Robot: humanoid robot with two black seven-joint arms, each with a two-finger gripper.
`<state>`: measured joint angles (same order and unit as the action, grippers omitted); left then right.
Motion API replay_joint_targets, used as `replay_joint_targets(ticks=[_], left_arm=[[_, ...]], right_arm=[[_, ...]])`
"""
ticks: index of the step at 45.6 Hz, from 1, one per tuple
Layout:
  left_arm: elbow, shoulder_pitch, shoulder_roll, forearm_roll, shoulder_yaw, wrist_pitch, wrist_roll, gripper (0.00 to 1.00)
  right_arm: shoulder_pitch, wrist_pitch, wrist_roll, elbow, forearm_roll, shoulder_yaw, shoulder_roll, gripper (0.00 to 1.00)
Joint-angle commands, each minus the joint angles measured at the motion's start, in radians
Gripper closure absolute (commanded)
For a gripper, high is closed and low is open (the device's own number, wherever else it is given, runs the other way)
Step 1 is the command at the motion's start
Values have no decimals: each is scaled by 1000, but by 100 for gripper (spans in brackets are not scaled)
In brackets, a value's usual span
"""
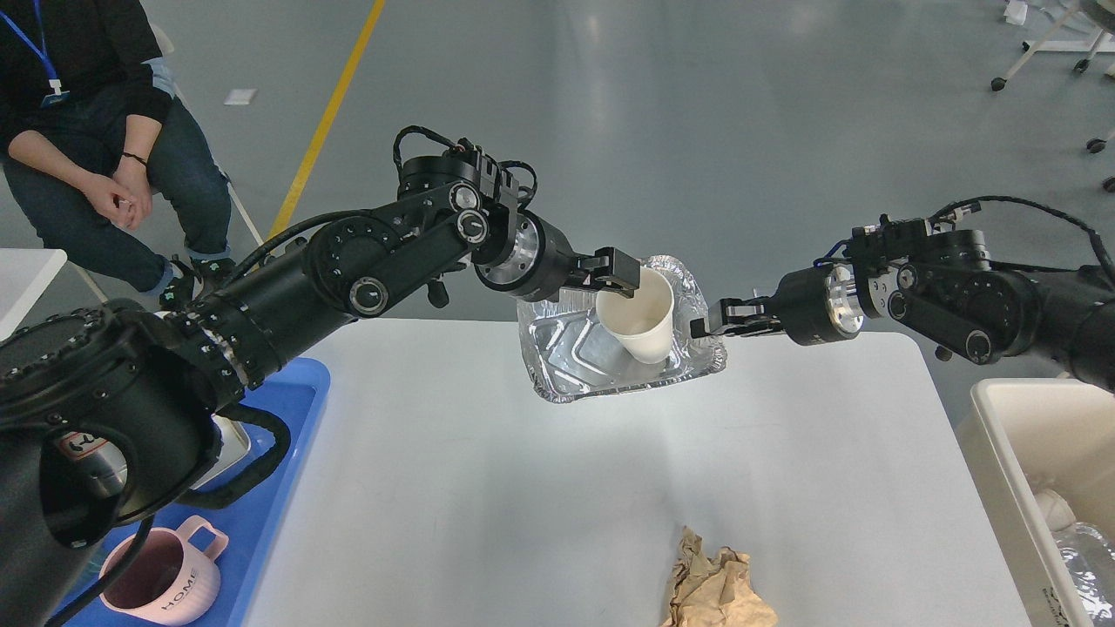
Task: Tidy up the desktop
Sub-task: 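Place the paper cup into the held foil tray and release, then withdraw the left gripper from the tray and lower it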
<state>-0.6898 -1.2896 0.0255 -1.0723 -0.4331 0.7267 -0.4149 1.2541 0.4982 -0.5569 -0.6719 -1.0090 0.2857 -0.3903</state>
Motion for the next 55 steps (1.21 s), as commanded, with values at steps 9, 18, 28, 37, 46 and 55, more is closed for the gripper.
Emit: replay_joint_targets(ticks=[9,18,28,37,46,55], left_arm=[[24,-48,1,106,-3,-93,-1,3],[69,-109,-2,221,-4,-95,-31,3],[72,-151,-36,313,-3,-83,-47,3],[62,-120,-168,298,17,0,25,3],[39,-44,-331,158,22,11,506,3],[12,104,-470,80,19,-27,743,3]], right_arm=[[2,-1,-1,-21,0,0,-30,100],[7,-1,-1,-32,0,0,-44,100],[16,0,-1,-48,0,0,-61,100],[28,0,-1,-48,1,0,-73,100],[30,2,0,-49,1,0,-85,100],[30,2,-1,-51,3,-2,-122,100]])
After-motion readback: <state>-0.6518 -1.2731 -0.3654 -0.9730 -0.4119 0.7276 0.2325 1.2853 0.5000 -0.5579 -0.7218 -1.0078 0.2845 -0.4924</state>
